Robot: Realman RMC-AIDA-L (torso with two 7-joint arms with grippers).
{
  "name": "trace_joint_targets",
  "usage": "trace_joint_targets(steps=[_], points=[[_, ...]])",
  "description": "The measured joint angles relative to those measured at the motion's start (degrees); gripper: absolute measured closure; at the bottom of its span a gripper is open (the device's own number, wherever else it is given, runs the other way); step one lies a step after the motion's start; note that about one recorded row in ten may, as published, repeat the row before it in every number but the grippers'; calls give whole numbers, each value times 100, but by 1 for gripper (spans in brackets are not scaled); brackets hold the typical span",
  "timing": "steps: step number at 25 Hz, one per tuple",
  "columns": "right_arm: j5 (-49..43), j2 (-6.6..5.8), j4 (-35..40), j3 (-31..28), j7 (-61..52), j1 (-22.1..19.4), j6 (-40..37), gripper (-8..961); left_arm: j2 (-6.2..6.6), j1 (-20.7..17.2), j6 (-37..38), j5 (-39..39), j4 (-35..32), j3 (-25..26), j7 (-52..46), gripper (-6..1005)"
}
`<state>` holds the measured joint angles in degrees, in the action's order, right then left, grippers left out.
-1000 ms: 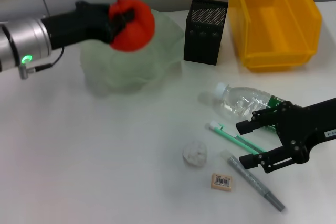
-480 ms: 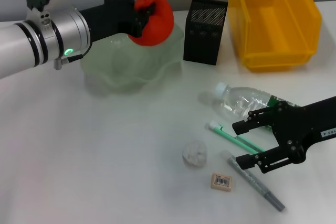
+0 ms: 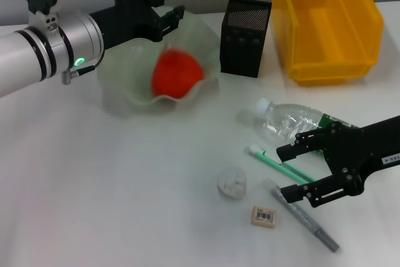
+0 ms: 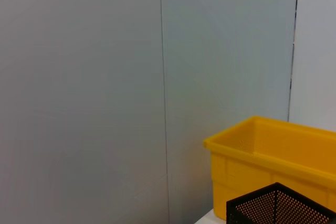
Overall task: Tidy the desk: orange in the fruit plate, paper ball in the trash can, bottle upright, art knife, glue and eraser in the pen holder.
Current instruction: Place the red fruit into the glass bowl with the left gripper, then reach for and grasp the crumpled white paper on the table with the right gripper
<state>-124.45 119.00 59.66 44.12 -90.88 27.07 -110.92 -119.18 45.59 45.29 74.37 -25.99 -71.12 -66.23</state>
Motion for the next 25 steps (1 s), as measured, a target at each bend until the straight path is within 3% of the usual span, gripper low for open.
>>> trace_joint_targets(steps=[3, 7, 12, 13, 18, 22, 25], points=[[0, 0, -12, 0, 0, 0, 5, 247, 0, -15, -11, -3, -1, -13, -2, 685], [-1, 0, -15, -3, -2, 0, 9, 249, 0, -42, 38, -5, -21, -17, -34, 506], [-1, -2, 32, -47, -101, 8, 5, 252, 79, -549, 1300, 74, -624, -22, -484, 249], [-4, -5, 94, -29, -193, 18, -1, 252, 130, -841, 1970, 162, -982, -22, -709, 229], [-46, -9, 493, -1, -581, 25, -40, 255, 262, -1385, 3043, 443, -1485, 21, -1020, 129], [-80, -25, 972, 139, -1166, 28, -46, 256, 385, -1777, 4000, 886, -1627, 30, -1070, 135], [-302, -51, 1586, 265, -1845, 112, 2, 258, 405, -1952, 4459, 1293, -1630, 32, -1045, 137]])
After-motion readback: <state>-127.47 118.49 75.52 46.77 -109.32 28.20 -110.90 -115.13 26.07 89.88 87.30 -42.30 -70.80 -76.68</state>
